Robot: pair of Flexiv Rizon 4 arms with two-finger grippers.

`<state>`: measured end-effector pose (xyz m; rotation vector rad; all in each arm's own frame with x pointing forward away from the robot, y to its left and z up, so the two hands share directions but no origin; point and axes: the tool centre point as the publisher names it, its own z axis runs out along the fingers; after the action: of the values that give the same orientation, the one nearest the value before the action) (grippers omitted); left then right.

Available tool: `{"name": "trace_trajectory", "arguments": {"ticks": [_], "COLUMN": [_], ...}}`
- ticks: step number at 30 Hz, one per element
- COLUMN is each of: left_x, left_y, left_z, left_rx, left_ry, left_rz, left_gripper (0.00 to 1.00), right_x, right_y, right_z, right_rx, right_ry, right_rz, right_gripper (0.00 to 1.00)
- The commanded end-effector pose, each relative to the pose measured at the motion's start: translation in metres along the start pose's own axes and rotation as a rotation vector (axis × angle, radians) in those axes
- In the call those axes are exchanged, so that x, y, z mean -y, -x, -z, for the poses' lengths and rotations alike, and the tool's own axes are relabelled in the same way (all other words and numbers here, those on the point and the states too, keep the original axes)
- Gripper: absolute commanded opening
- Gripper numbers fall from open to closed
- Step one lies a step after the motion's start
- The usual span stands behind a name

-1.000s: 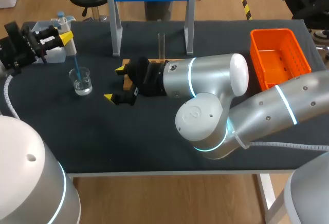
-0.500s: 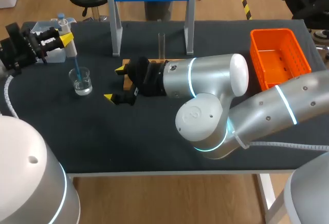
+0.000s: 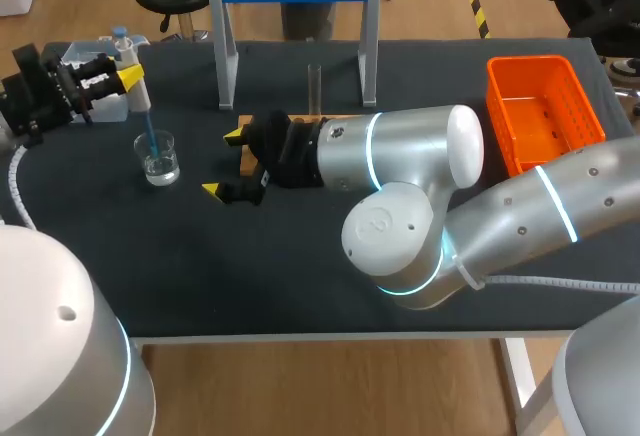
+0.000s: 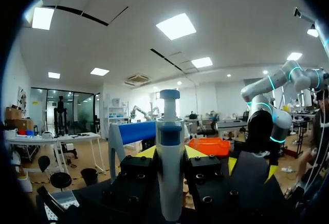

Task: Invert the test tube, pick up the pipette, mount the tip to pipette, aspirate from beaker and dispense into the tube, eject the tip, return the pipette, and cap with the stopper.

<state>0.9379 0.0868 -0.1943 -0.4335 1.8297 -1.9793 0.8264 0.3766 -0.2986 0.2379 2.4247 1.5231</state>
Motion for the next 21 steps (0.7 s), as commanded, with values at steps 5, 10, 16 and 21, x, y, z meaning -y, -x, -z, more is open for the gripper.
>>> {"name": "trace_trajectory", "arguments": {"ticks": [5,10,16,21], "left_x": [-0.0009,-0.0010,-0.0011,-0.0011], "left_y": [0.0009,0.0008,0.0008,0.0008], "left_z": [0.0000,0.0002,0.0003,0.0003], "left_rx": [-0.002,0.001,0.001,0.001], "left_ry": [-0.001,0.001,0.000,0.000], "left_rz": [0.003,0.006,0.007,0.007], "left_gripper": [0.00,0.00,0.00,0.00], "right_x": [-0.0003,-0.0003,-0.0003,-0.0003], "right_y": [0.0010,0.0010,0.0010,0.0010], "right_z": [0.0009,0.0009,0.0009,0.0009], "right_rx": [-0.004,-0.004,-0.004,-0.004], "right_ry": [-0.003,-0.003,-0.003,-0.003], "right_rz": [0.000,0.000,0.000,0.000], "right_gripper": [1.00,1.00,1.00,1.00]}}
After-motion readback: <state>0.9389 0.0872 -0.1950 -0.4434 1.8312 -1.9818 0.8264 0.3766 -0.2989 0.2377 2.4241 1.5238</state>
